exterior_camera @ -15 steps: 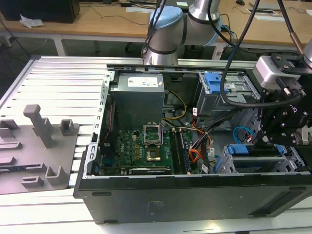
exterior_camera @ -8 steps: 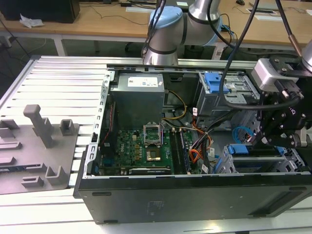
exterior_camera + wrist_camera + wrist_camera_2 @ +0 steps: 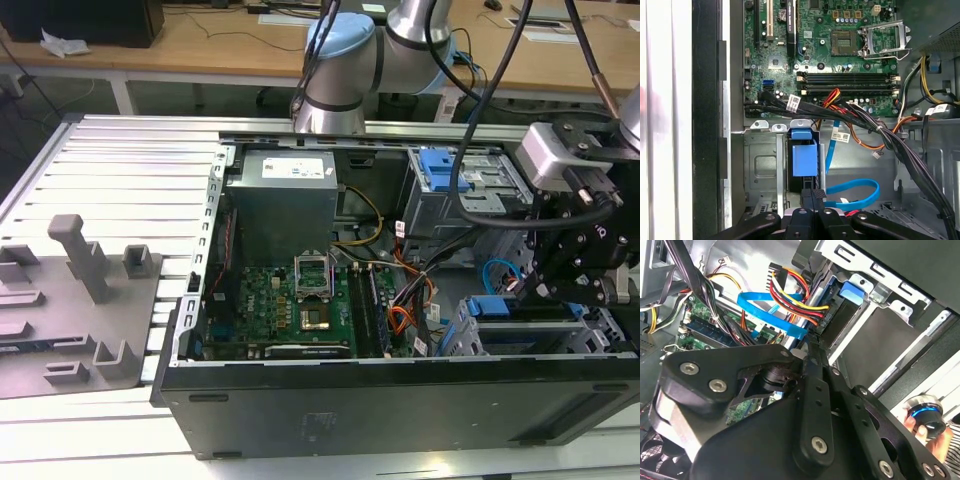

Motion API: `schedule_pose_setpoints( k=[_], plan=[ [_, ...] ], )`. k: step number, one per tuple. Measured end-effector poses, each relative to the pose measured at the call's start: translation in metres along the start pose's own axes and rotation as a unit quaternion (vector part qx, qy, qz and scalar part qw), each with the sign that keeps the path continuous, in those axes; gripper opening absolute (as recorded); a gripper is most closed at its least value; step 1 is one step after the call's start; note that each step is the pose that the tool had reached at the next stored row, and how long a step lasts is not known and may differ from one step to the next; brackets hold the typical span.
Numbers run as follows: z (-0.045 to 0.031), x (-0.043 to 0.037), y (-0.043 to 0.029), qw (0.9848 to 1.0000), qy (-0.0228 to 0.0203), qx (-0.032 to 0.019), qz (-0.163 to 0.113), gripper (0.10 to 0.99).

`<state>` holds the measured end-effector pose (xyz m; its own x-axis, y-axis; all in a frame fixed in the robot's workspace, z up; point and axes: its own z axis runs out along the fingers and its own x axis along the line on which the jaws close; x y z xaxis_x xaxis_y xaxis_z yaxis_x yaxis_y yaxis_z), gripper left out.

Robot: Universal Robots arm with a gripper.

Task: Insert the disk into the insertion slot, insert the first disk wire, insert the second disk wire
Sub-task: 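Insert the second disk wire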

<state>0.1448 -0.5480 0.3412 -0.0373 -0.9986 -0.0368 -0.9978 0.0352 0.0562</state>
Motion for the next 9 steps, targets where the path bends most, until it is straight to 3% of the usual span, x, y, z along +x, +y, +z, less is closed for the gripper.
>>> schedule_pose_setpoints(
  k=[2,3,5,9],
  plan=[
    [0.0000,0.0000,0.0000,1.0000,-0.0001,0.0000,0.000,0.114],
    [0.0000,0.0000,-0.0001,1.0000,-0.0001,0.0000,0.000,0.176],
    [-0.0012,0.0000,0.0000,1.0000,-0.0005,0.0000,0.000,0.176],
    [-0.0147,-0.0005,0.0007,1.0000,-0.0001,0.0000,0.000,0.176]
  ],
)
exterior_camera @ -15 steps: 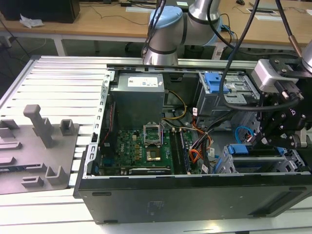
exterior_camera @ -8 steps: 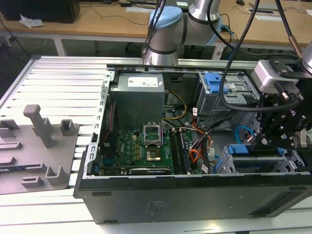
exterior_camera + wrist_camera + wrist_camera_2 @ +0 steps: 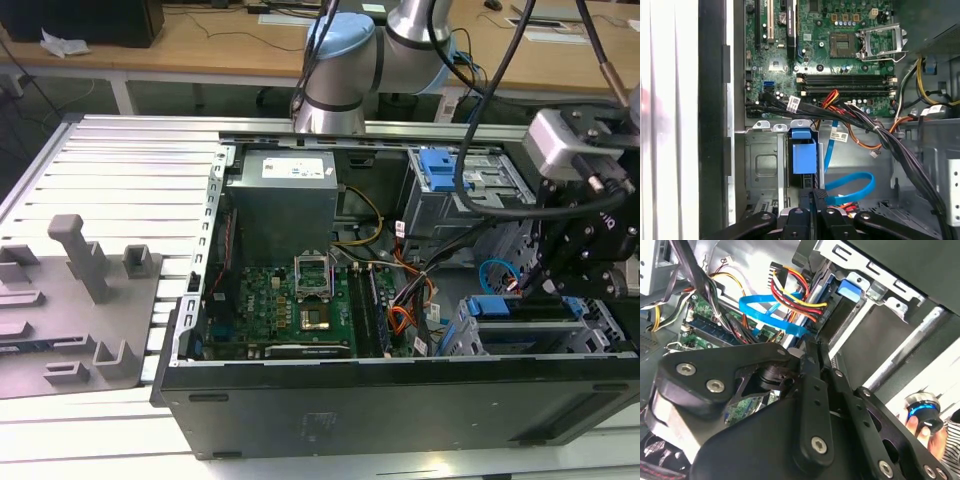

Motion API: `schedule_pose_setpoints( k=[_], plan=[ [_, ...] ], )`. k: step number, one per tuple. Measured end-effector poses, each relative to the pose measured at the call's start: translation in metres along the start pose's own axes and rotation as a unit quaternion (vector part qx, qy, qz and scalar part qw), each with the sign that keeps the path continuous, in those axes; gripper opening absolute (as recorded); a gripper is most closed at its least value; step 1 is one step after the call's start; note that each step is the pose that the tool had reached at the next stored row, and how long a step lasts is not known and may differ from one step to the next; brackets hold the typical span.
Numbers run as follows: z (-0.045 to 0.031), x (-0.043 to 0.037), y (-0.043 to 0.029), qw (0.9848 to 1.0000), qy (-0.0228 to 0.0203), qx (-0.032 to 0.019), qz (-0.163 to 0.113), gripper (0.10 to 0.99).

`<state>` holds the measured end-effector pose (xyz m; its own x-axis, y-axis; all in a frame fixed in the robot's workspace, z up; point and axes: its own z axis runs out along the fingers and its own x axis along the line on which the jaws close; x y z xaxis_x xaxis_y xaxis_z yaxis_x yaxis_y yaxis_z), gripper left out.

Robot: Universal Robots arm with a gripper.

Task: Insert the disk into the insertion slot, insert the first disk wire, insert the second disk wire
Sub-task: 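Insert the second disk wire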

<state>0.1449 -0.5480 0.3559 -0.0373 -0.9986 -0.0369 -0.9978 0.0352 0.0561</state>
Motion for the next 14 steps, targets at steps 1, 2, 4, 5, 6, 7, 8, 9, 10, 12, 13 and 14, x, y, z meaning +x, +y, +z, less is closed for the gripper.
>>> schedule_pose_setpoints(
  k=[1,2,4,5,6,7,8,9,10,12,13,14],
  plan=[
    [-0.0022,-0.0001,0.0001,1.0000,0.0000,0.0000,0.000,0.176],
    [-0.0030,-0.0004,0.0002,1.0000,0.0000,0.0000,0.000,0.176],
    [-0.0045,-0.0011,0.0004,1.0000,0.0000,0.0000,0.000,0.102],
    [-0.0048,-0.0011,0.0007,1.0000,-0.0001,0.0000,0.000,0.102],
    [-0.0049,-0.0011,0.0017,1.0000,-0.0001,0.0001,0.000,0.102],
    [-0.0048,-0.0010,0.0030,1.0000,0.0000,0.0002,0.000,0.102],
    [-0.0048,-0.0009,0.0056,1.0000,0.0000,0.0004,0.000,0.102],
    [-0.0046,-0.0009,0.0074,1.0000,0.0000,0.0005,0.000,0.102],
    [-0.0045,-0.0008,0.0100,1.0000,0.0000,0.0007,0.000,0.102],
    [-0.0043,-0.0006,0.0129,1.0000,0.0000,0.0011,0.000,0.102],
    [-0.0043,-0.0006,0.0129,1.0000,0.0000,0.0011,0.000,0.102],
    [-0.0044,-0.0007,0.0130,1.0000,0.0000,0.0011,0.000,0.102]
  ],
)
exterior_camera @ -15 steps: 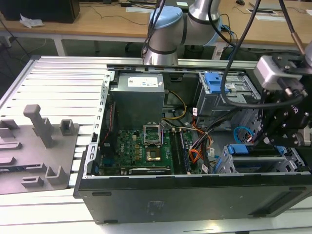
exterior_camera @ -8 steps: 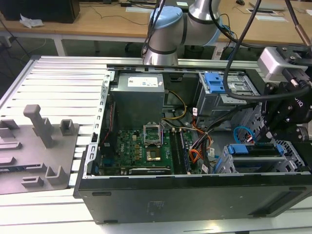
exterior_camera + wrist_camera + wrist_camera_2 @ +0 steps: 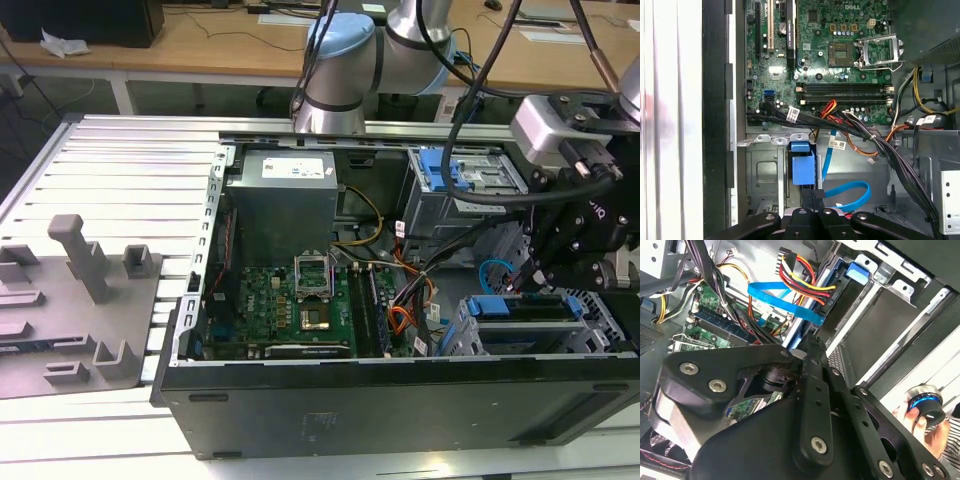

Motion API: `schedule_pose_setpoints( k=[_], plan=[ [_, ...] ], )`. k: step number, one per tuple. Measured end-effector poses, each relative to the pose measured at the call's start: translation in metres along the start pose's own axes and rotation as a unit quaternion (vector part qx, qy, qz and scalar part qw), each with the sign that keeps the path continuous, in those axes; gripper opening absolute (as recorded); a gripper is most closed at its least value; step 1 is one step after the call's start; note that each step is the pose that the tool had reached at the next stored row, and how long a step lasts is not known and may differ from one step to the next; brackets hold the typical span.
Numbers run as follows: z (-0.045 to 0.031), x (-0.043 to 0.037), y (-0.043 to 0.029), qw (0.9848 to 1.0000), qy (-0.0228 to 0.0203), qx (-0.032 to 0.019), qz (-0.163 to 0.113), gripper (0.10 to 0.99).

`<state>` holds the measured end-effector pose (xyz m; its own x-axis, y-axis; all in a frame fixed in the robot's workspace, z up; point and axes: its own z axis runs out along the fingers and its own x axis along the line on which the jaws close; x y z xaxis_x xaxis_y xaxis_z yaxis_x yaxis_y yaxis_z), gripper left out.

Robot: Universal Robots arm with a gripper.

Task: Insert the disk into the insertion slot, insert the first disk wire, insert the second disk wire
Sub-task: 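Insert the second disk wire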

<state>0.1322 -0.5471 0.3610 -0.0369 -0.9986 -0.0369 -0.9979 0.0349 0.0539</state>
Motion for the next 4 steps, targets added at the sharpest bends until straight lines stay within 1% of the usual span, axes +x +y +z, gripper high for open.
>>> schedule_pose_setpoints(
  k=[4],
  plan=[
    [0.0000,0.0000,0.0003,1.0000,0.0000,0.0000,0.000,0.102]
  ],
)
